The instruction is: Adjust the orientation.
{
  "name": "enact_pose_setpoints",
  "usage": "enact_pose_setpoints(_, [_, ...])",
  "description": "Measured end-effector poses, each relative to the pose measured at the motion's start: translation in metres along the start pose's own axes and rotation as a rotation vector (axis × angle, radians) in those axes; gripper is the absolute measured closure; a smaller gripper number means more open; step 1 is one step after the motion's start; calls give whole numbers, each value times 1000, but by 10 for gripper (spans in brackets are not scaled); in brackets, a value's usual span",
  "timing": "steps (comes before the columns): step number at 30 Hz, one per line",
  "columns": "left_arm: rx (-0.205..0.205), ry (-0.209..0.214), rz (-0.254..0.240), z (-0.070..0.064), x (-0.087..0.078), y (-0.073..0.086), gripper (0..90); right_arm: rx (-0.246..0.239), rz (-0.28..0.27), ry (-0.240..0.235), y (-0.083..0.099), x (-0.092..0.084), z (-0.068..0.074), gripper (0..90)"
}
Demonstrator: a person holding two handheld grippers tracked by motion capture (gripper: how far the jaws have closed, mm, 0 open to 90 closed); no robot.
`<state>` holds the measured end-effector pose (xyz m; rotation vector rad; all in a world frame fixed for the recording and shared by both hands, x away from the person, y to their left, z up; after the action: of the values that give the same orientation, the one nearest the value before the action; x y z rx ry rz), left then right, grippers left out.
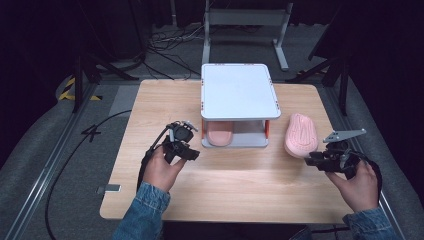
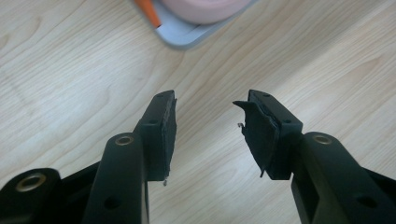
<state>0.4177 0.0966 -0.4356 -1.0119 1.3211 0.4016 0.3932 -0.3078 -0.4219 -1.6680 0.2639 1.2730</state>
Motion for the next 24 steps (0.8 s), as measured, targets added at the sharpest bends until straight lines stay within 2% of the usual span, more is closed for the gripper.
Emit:
enact_pose_setpoints(6, [-45, -17, -6, 12, -5, 16, 523, 0, -48, 14, -19, -8, -15, 680])
enact_pose_setpoints(8, [-59, -22, -2, 16, -6, 21, 523, 20, -54, 19, -26, -6, -24, 692])
enact_pose_setpoints(10, [-70, -26, -3, 18, -7, 25, 523, 25, -47, 42, -33, 2, -34, 709])
enact_pose_setpoints(11, [-70, -26, -3, 18, -7, 25, 523, 25, -47, 42, -33, 2, -34, 709])
enact_pose_setpoints(13, [-74, -26, 1, 19, -6, 28, 523, 24, -15, 55, -41, 15, -38, 731])
enact_pose_setpoints(17, [-82, -26, 7, 21, -5, 31, 523, 30, -4, 61, -49, 27, -45, 765])
enact_pose_setpoints(24, [-95, -24, 9, 23, -5, 33, 523, 34, 43, 86, -49, 43, -54, 856])
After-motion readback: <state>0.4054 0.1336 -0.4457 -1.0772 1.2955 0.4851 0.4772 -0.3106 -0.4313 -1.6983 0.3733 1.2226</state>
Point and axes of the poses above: each handheld gripper's, and its own axes: x roughly forward along the jaws, y roughly out of its underside, z roughly to its left, the point moved 7 cm from there along x, roughly forward along the jaws, and after that the axes turned 4 degrees about z, right-handed, at the moved point
